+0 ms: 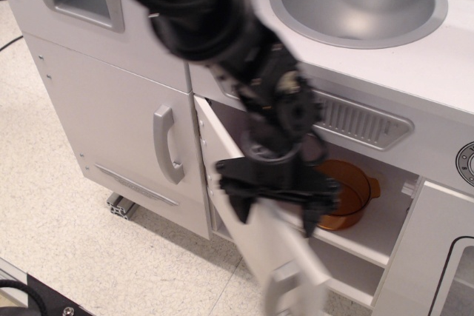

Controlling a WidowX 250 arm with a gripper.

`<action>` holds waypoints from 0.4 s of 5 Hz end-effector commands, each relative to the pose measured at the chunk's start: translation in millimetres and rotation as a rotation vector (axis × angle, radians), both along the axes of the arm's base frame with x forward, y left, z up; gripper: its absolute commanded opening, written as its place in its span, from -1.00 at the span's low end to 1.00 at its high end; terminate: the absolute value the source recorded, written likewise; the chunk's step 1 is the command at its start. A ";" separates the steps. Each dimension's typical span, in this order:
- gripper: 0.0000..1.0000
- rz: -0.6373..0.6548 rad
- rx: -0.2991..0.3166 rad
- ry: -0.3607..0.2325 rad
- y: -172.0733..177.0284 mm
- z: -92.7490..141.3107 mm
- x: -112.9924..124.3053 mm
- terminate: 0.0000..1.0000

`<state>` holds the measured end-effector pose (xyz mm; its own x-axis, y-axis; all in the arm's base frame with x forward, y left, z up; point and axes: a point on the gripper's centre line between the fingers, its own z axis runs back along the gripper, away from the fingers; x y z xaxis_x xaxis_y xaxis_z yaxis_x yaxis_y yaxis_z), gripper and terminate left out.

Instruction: Close cabinet

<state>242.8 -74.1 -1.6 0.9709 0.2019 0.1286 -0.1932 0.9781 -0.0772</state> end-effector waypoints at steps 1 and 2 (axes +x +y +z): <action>1.00 -0.092 -0.063 -0.073 0.6 49.7 -24.3 -1.00; 1.00 -0.166 0.002 -0.046 25.6 34.1 -47.8 -1.00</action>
